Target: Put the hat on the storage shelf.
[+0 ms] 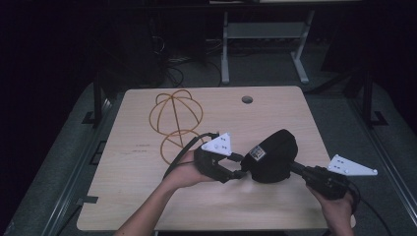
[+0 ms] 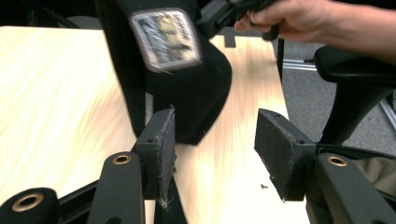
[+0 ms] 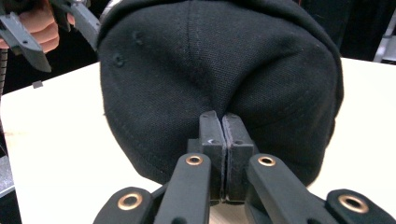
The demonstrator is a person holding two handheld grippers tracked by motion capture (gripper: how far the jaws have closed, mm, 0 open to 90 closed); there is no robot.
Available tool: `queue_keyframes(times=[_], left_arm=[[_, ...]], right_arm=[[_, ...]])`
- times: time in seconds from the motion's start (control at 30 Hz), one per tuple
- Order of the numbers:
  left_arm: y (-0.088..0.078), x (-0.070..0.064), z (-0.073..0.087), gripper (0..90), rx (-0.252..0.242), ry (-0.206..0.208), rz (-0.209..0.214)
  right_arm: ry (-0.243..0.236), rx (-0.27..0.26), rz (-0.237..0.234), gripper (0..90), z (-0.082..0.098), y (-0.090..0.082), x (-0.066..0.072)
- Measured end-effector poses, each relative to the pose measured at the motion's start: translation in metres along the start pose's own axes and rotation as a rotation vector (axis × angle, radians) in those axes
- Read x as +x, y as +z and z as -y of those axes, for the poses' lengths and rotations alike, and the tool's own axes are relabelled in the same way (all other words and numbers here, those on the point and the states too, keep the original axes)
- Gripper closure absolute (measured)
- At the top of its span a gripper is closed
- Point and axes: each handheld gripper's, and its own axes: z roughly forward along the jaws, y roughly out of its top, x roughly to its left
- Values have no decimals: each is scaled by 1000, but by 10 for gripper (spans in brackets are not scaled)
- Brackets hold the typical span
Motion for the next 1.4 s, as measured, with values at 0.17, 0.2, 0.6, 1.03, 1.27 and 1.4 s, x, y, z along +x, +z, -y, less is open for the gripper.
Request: queue_keyframes(times=[0.17,0.2,0.6,1.03,1.27,1.4], left_arm=[[-3,-3,10,455,12,2,-38],[-3,-3,10,452,12,2,-38],[-14,-10,47,371,30,-23,-131],[-19,-15,94,343,6,-84,-224],[-19,-19,103,342,9,-91,-242],[-20,-19,105,341,7,-90,-248]], right_arm=[[-11,12,9,890,-6,-1,-2],[-17,13,11,889,-7,-1,-3],[-61,32,3,890,-34,-1,-3],[-80,67,-8,892,-59,8,-2],[-108,81,-15,892,-79,14,4],[-114,82,-20,893,-88,15,7]])
